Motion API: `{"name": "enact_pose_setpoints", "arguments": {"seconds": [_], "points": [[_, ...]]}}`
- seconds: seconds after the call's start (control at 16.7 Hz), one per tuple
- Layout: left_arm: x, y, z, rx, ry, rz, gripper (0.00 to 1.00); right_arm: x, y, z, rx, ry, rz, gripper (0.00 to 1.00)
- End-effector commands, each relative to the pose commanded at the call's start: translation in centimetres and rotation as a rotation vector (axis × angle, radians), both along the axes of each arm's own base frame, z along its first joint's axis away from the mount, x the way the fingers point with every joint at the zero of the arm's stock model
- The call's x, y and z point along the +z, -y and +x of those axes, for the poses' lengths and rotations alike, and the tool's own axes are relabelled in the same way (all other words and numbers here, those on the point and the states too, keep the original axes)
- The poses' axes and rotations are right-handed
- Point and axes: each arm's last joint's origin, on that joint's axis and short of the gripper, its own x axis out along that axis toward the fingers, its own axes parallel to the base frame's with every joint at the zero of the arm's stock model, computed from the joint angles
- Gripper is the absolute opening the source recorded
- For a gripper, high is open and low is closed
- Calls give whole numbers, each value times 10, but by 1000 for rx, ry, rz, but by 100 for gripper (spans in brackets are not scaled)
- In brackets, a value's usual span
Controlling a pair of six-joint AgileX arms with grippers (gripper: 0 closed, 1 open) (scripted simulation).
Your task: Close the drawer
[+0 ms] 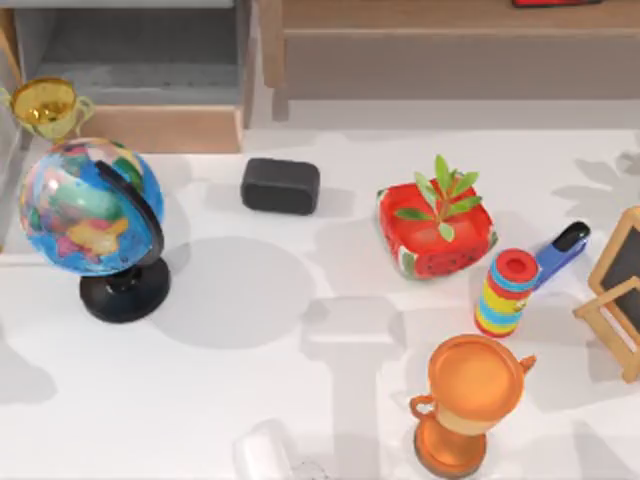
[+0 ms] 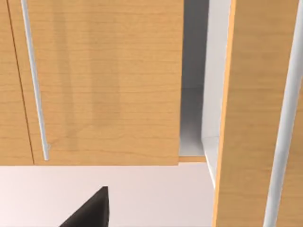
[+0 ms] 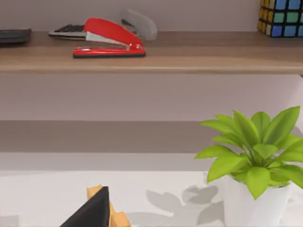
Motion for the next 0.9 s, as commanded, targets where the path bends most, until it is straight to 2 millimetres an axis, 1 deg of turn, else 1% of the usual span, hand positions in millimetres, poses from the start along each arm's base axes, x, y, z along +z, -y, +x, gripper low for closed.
{"name": "enact_pose_setpoints", "arguments": {"seconds": [0.24,0.54,0.78,0.9], "points": [[1,-1,1,3,3,1,100,0,0,0,0,0,0,100],[0,0,24,0,0,0,100,0,0,0,0,0,0,100],[0,0,25,0,0,0,100,0,0,0,0,0,0,100],[0,0,25,0,0,0,85,0,0,0,0,0,0,100]]}}
